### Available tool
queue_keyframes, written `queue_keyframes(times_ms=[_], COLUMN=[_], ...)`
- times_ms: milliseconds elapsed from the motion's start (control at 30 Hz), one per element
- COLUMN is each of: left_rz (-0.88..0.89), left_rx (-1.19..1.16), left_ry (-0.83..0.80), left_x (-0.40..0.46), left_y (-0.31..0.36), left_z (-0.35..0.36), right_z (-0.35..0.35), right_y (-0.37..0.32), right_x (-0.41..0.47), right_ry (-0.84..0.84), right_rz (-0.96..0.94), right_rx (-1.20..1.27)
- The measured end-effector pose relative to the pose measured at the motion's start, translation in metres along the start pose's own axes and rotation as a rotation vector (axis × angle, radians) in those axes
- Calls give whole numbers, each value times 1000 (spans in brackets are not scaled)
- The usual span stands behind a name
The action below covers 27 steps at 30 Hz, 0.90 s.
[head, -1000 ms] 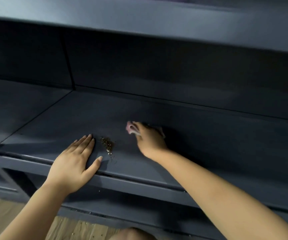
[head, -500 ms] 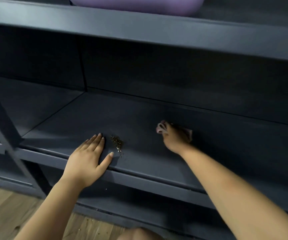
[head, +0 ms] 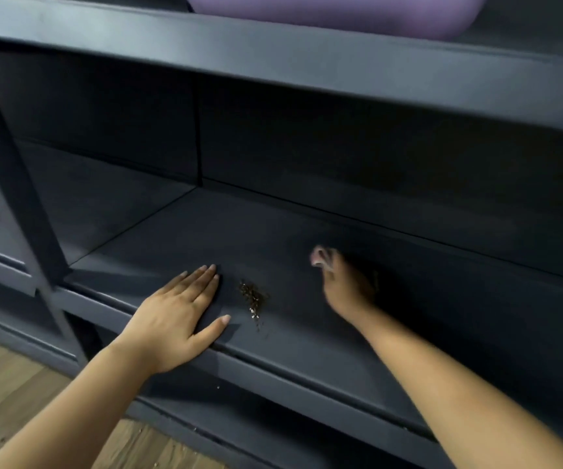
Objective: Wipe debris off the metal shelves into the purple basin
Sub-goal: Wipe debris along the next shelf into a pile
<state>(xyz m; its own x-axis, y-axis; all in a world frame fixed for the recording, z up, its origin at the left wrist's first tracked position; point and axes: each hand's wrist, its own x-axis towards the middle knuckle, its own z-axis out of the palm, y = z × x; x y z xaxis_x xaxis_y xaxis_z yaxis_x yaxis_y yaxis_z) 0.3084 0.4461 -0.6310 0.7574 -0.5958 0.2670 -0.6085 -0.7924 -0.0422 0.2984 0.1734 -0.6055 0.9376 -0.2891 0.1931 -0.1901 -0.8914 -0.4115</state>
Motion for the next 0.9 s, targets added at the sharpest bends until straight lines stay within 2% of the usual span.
queue_keyframes(times_ms=[100,200,500,633,733,900], left_rz=[-25,-11,11,0,-1,-3], left_rx=[-25,1,39,36,19,31], left_ry=[-1,44,68,61,55,56], left_x=[3,5,6,6,6,7], left_y=[-2,-4,-5,-4,-5,-5], left_z=[6,8,10,10,11,12], right_z=[-6,1,43,39,33,22], right_y=[28,23,-91,-90,-67,-6], right_x=[26,44,16,10,18,62], right_ry=[41,-41,-223,-276,-137,10], right_rz=[175,160,-356,-426,-346,63], right_rx=[-139,-98,139,226,115,-14])
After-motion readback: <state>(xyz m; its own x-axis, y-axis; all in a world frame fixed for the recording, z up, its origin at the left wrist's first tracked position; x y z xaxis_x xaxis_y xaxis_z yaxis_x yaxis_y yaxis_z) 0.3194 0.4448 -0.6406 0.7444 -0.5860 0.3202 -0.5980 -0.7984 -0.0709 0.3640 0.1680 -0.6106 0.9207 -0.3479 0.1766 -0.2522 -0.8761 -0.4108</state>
